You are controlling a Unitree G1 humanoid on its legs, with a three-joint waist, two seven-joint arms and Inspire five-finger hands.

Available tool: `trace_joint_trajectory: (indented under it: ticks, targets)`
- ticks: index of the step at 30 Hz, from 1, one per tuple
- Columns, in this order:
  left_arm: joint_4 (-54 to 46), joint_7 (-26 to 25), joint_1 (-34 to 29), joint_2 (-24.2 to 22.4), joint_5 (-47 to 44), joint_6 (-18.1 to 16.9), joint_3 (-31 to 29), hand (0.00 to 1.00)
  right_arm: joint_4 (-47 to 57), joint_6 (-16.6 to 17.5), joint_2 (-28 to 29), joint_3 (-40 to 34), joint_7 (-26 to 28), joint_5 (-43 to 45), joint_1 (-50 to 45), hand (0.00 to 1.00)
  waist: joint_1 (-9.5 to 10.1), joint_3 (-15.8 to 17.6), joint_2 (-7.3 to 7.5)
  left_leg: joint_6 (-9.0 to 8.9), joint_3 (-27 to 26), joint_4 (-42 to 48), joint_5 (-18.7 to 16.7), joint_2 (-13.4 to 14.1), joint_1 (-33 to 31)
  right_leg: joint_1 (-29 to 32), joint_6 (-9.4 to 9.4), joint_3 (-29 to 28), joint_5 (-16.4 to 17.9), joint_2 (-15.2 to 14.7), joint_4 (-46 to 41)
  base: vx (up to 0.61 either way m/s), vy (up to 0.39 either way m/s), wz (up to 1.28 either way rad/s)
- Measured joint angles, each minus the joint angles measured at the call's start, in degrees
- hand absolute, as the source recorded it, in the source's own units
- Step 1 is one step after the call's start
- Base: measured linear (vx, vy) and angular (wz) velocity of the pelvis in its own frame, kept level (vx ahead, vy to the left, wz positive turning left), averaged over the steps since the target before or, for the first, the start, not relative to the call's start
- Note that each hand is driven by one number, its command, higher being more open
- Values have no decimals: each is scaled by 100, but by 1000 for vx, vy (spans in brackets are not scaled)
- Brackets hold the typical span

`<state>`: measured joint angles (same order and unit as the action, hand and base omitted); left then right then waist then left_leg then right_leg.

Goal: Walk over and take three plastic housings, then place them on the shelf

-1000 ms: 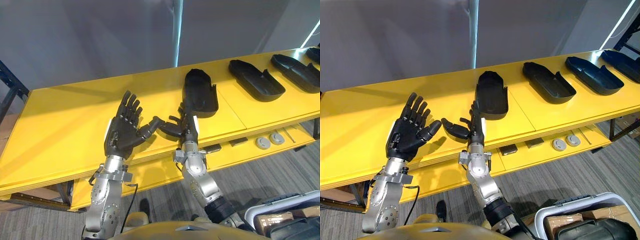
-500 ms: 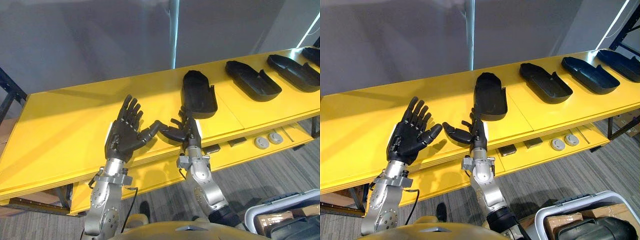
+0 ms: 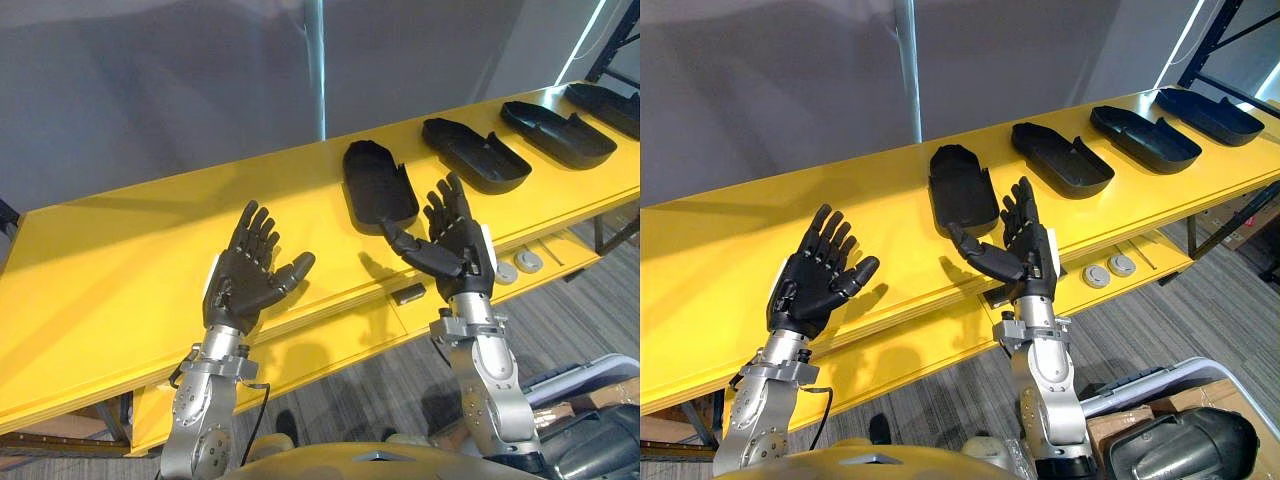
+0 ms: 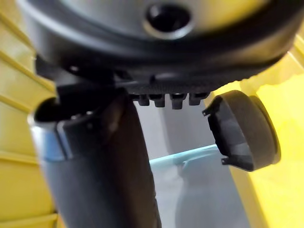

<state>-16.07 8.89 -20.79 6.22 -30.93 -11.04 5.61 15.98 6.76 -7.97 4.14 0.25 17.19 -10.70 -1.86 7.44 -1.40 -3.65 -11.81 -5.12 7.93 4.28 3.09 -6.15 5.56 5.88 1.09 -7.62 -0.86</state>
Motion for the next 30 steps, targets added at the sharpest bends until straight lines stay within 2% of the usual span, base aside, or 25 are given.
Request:
trace_joint_trajectory:
  ticks: [3, 5, 7, 9, 14, 17, 23, 30]
  targets:
    - [-23, 37, 11, 55, 12, 10, -34, 100, 107, 1, -311, -59, 537, -134, 7, 100, 8, -4, 7, -7, -22, 1, -11, 8, 20, -18, 25, -5, -17, 2, 3, 20, -4, -2]
    - [-23, 83, 12, 68, 14, 25, -185, 100, 331, 2, -730, -368, 815, -541, 34, 100, 17, -22, 38, 13, -20, 1, 1, 5, 29, -38, 51, 7, -33, 4, 6, 13, -1, 2]
    - [-23, 84, 12, 107, 15, 44, -307, 100, 374, 2, -1020, -737, 907, -958, 87, 100, 18, -44, 78, 27, -13, 1, 11, 5, 35, -56, 52, 19, -33, 5, 6, 12, -1, 2]
    - [-23, 82, 14, 233, 11, 138, -429, 100, 375, -2, -1562, -1165, 1017, -1855, 219, 100, 2, -45, 108, 24, -14, 0, 8, 1, 36, -56, 56, 18, -31, 0, 11, 0, 0, 0]
    - [-22, 102, 11, 393, 7, 148, -416, 100, 367, -31, -2773, -1356, 1124, -2987, 482, 100, -21, -23, 171, 5, -15, -2, 1, 1, 31, -45, 69, 10, -1, -1, 11, 0, 0, 0]
    - [-19, 102, 7, 415, 3, 148, -413, 100, 336, -35, -3210, -1375, 1224, -3044, 576, 100, -19, -10, 218, 22, 1, -2, 16, -1, -5, -15, 78, 18, -5, -8, 8, 6, 3, 2]
    - [13, 99, 8, 618, -16, 148, -396, 100, -55, -99, -3300, -1370, 1581, -3023, 841, 100, -29, 73, 361, 68, 16, -1, 46, -46, -48, 17, 137, 23, -57, -40, 4, 3, 1, 1]
    - [257, 117, 17, 623, -20, 249, -292, 100, -713, -111, -3608, -936, 1776, -2912, 1312, 100, 3, 101, 387, 60, 58, -2, 35, -69, -66, 28, 114, 42, -29, -63, 0, 0, 0, 0]
